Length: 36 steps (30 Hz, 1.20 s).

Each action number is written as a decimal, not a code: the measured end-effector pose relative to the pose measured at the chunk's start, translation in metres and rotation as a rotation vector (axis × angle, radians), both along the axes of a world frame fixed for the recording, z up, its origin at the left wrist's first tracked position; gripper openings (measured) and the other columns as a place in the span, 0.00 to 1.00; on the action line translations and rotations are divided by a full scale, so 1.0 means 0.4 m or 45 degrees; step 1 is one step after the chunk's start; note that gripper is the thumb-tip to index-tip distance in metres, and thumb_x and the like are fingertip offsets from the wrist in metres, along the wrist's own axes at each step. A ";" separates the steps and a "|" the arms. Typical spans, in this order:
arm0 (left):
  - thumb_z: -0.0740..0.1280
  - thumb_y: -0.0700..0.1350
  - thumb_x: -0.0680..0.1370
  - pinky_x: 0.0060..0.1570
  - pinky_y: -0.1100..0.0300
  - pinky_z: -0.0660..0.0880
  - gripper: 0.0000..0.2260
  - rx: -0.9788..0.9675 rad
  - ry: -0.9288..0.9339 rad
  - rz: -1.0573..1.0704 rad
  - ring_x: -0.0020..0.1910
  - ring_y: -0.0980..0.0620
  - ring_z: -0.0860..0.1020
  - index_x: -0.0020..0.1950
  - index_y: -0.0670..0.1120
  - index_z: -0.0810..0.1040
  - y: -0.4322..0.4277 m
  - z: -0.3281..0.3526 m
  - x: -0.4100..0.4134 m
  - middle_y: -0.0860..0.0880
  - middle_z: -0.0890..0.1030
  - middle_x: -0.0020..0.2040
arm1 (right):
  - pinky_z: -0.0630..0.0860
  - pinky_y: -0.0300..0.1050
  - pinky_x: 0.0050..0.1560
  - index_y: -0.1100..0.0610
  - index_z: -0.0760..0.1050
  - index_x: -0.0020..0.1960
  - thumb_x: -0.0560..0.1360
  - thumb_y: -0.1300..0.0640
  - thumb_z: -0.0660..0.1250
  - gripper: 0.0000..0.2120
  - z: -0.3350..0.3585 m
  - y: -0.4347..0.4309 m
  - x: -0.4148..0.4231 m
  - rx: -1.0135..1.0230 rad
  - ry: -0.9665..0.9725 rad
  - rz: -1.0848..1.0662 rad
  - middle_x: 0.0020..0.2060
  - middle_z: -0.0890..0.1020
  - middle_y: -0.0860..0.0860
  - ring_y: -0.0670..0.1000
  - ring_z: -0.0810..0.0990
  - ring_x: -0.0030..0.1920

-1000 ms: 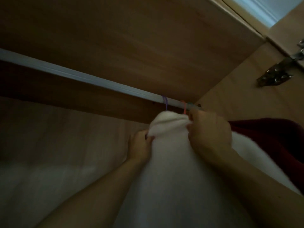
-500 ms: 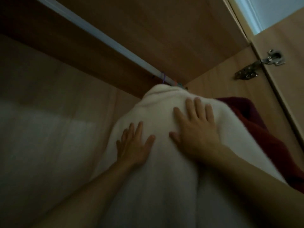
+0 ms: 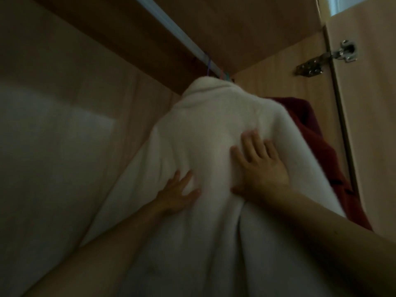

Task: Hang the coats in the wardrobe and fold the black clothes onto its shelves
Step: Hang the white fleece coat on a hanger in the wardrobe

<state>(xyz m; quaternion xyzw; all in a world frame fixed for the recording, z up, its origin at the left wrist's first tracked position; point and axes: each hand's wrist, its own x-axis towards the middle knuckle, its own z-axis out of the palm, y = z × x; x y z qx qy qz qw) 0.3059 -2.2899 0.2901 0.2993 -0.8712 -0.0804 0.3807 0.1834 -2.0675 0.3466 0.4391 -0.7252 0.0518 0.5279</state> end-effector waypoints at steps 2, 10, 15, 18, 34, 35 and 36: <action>0.52 0.75 0.70 0.76 0.42 0.50 0.40 0.022 0.015 0.006 0.79 0.46 0.45 0.78 0.64 0.43 0.011 -0.026 0.011 0.53 0.38 0.80 | 0.38 0.59 0.76 0.50 0.39 0.79 0.72 0.31 0.61 0.48 -0.030 0.017 0.014 0.022 -0.016 0.033 0.77 0.34 0.58 0.60 0.31 0.76; 0.53 0.64 0.80 0.75 0.53 0.55 0.30 -0.075 0.405 0.129 0.78 0.44 0.56 0.79 0.53 0.57 0.116 -0.088 0.103 0.45 0.54 0.80 | 0.41 0.55 0.77 0.51 0.47 0.79 0.74 0.35 0.60 0.41 -0.176 0.108 0.100 0.050 -0.146 0.261 0.79 0.45 0.57 0.58 0.43 0.78; 0.52 0.63 0.76 0.73 0.57 0.59 0.33 -0.261 0.665 -0.113 0.74 0.46 0.63 0.75 0.45 0.65 0.327 -0.167 0.132 0.45 0.66 0.76 | 0.43 0.48 0.76 0.53 0.52 0.78 0.77 0.40 0.61 0.36 -0.261 0.236 0.129 0.000 -0.267 0.429 0.78 0.53 0.56 0.56 0.50 0.78; 0.51 0.66 0.74 0.72 0.63 0.56 0.36 -0.336 0.598 -0.283 0.75 0.50 0.62 0.76 0.47 0.64 0.467 -0.221 0.132 0.48 0.65 0.76 | 0.51 0.51 0.77 0.55 0.58 0.77 0.75 0.40 0.59 0.35 -0.305 0.337 0.121 -0.039 -0.268 0.418 0.77 0.59 0.58 0.58 0.56 0.77; 0.54 0.66 0.77 0.69 0.64 0.59 0.30 -0.258 0.312 -0.868 0.71 0.58 0.64 0.73 0.50 0.69 1.329 -0.447 -0.108 0.54 0.68 0.73 | 0.57 0.49 0.75 0.48 0.53 0.77 0.77 0.41 0.61 0.33 -0.678 1.296 -0.024 -0.084 -0.703 -0.039 0.78 0.55 0.50 0.52 0.54 0.77; 0.54 0.66 0.76 0.69 0.63 0.60 0.31 -0.240 0.293 -0.890 0.71 0.55 0.67 0.72 0.49 0.71 1.396 -0.469 -0.135 0.52 0.70 0.72 | 0.56 0.49 0.75 0.49 0.54 0.77 0.77 0.41 0.61 0.33 -0.688 1.370 -0.034 -0.104 -0.717 -0.067 0.78 0.56 0.50 0.52 0.54 0.77; 0.54 0.66 0.76 0.69 0.63 0.61 0.31 -0.227 0.266 -0.903 0.71 0.53 0.68 0.71 0.49 0.72 1.461 -0.495 -0.161 0.51 0.71 0.72 | 0.56 0.50 0.75 0.50 0.55 0.77 0.77 0.41 0.62 0.33 -0.699 1.441 -0.042 -0.124 -0.729 -0.091 0.77 0.57 0.51 0.52 0.54 0.77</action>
